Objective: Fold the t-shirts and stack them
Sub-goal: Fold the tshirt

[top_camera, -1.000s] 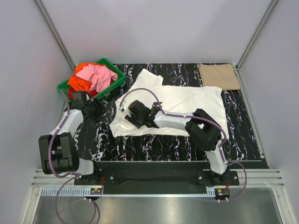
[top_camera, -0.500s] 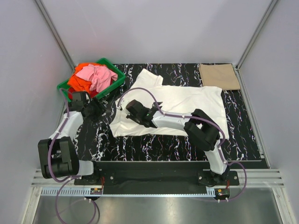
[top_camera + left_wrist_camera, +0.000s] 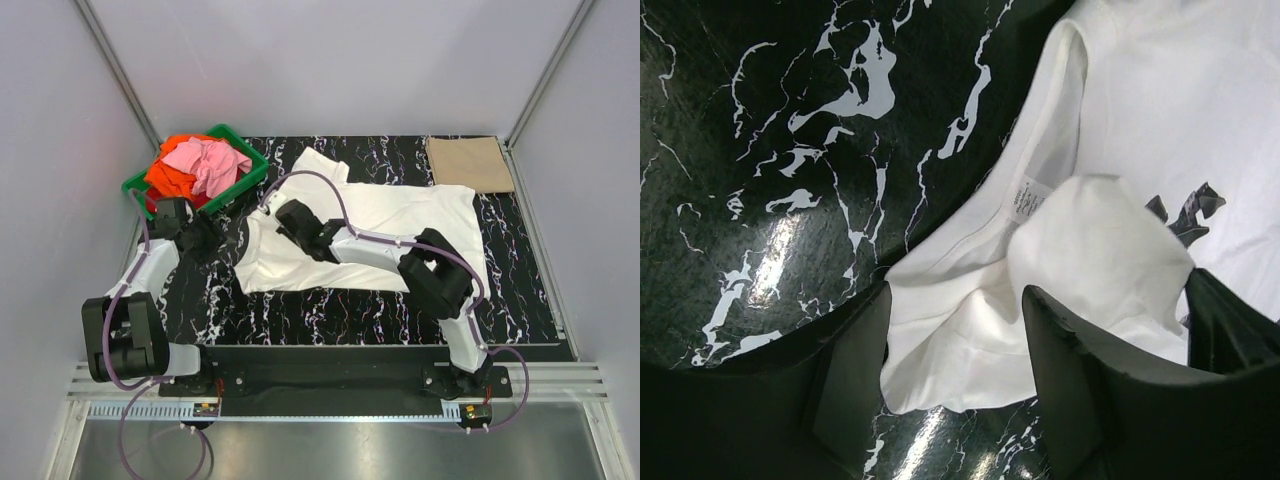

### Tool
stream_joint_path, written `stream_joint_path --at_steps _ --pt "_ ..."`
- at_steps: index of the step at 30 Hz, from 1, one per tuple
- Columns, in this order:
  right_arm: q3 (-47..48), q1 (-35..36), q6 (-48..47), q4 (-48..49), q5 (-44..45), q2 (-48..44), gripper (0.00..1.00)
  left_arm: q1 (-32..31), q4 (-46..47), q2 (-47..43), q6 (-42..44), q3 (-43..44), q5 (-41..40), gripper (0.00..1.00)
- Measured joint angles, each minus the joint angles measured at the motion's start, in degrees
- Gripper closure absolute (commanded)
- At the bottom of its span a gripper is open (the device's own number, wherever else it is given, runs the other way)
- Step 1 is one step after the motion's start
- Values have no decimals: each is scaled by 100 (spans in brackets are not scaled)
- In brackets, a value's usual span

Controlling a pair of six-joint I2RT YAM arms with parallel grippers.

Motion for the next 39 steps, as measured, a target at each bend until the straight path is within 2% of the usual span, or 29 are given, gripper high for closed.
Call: stream_joint_path --at_steps 8,18,30,39 --pt "0 -566 348 90 -17 0 100 -57 -22 0 2 -28 -208 40" --pt "-37 -765 817 133 -74 0 100 -286 -210 -13 79 -164 -393 45" --pt "-282 -1010 1499 223 -391 -2 100 -1217 -544 -1141 -103 -815 -695 50" --pt "-603 -1115 1856 264 -518 -9 100 -1941 -614 -1377 -411 -946 -835 53"
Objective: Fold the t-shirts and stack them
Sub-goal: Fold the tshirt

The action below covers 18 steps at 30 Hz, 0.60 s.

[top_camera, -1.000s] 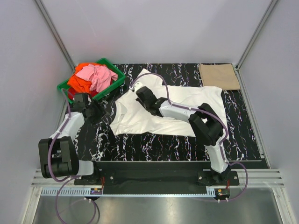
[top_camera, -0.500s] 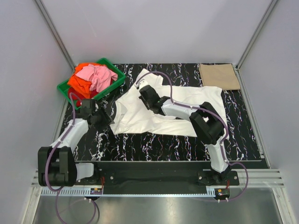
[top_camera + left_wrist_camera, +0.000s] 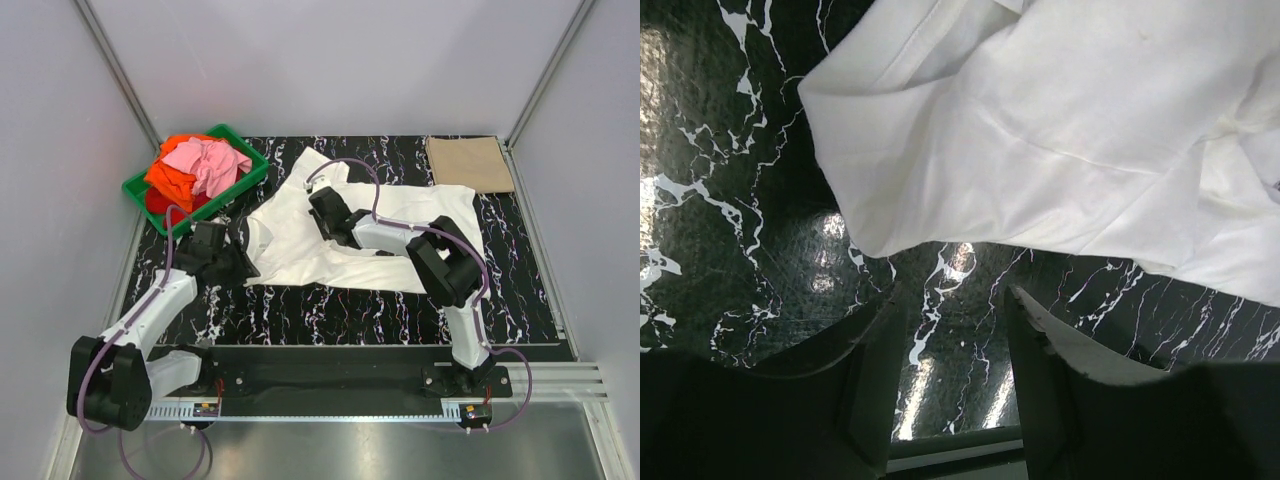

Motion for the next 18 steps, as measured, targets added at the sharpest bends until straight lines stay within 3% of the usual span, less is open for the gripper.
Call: stream_joint_path --at_steps 4,8,18 --pt "-22 -7 179 2 17 -22 100 -63 -17 85 -48 -11 -125 53" --pt "-70 -52 380 37 79 -83 100 -68 -39 264 -50 -11 -323 46" --pt "-293 -284 715 122 107 -299 100 -72 -101 413 -74 55 -531 52"
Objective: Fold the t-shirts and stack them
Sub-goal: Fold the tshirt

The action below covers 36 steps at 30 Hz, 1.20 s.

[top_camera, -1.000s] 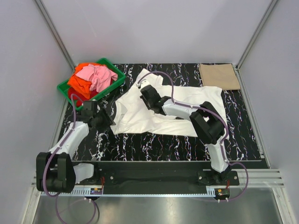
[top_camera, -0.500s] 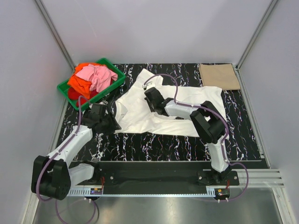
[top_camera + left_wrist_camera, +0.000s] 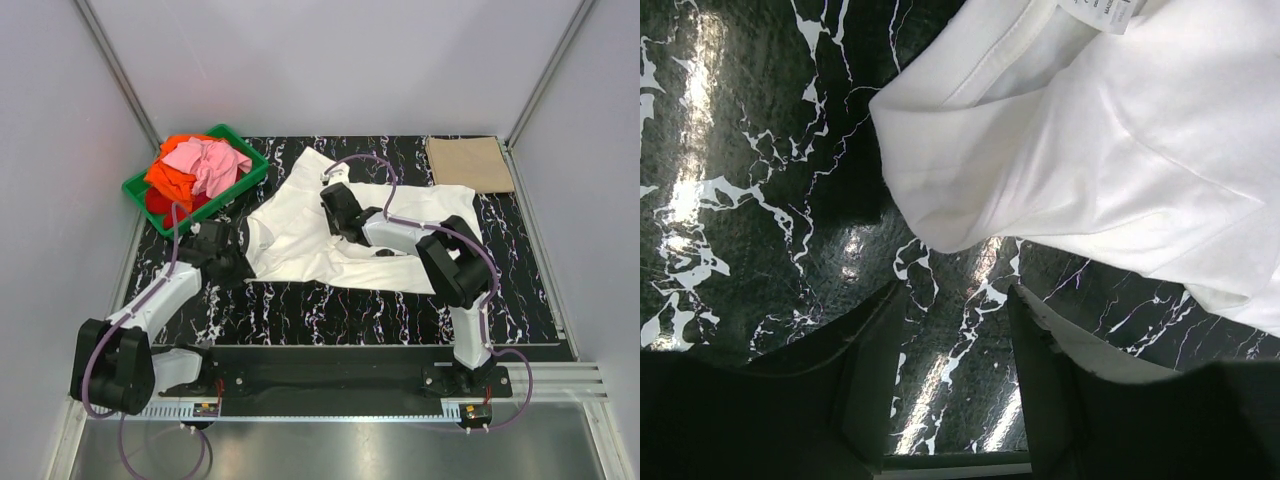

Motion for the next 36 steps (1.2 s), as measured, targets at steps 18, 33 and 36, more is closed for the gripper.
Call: stream_joint_path --at_steps 18,33,36 --pt "-162 -39 153 -2 -9 -149 100 -2 304 1591 -7 1038 -529 62" --pt "125 -393 155 -501 -2065 -273 61 -7 -61 1799 789 2118 -1158 56" --pt "719 -485 98 -579 -2522 -57 61 -15 284 1117 815 1659 -310 57"
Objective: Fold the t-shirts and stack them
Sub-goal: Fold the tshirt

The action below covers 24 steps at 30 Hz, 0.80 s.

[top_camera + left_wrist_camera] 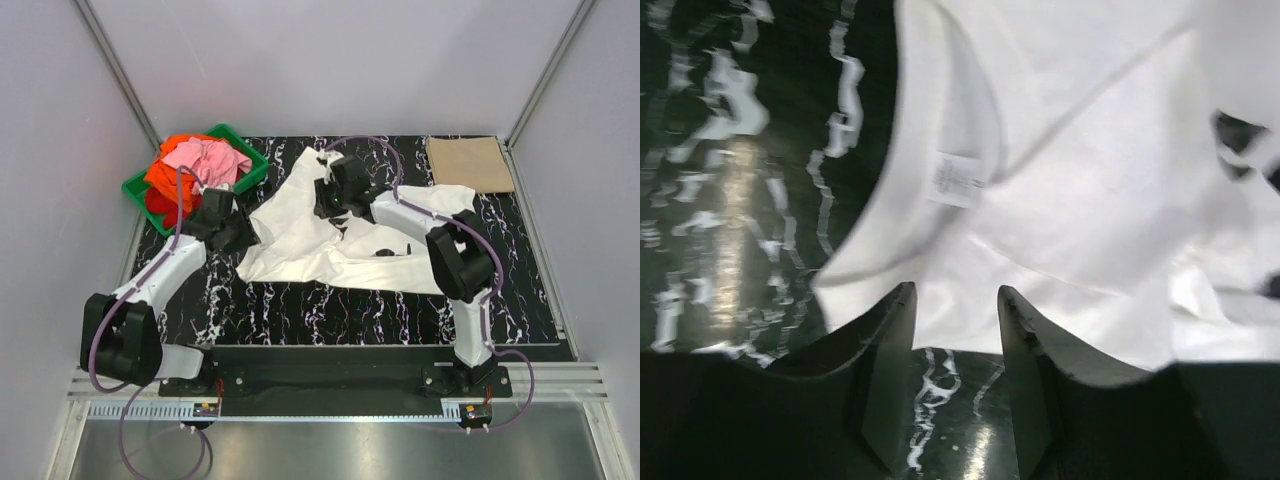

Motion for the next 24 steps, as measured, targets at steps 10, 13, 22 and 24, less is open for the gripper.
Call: stream_joint_path --at_steps 10,13,22,24 --pt "1421 -146 -435 -393 -426 1401 58 -168 577 490 -341 -1198 1126 58" --pt "1585 -184 -619 -581 -426 1646 58 -168 584 492 -363 -1147 914 58" --pt "2334 -195 -839 -678 -564 2011 63 -164 568 498 -376 -1075 295 58" --pt "2481 -195 -855 -680 -592 2131 63 -164 557 544 -374 -1069 179 58"
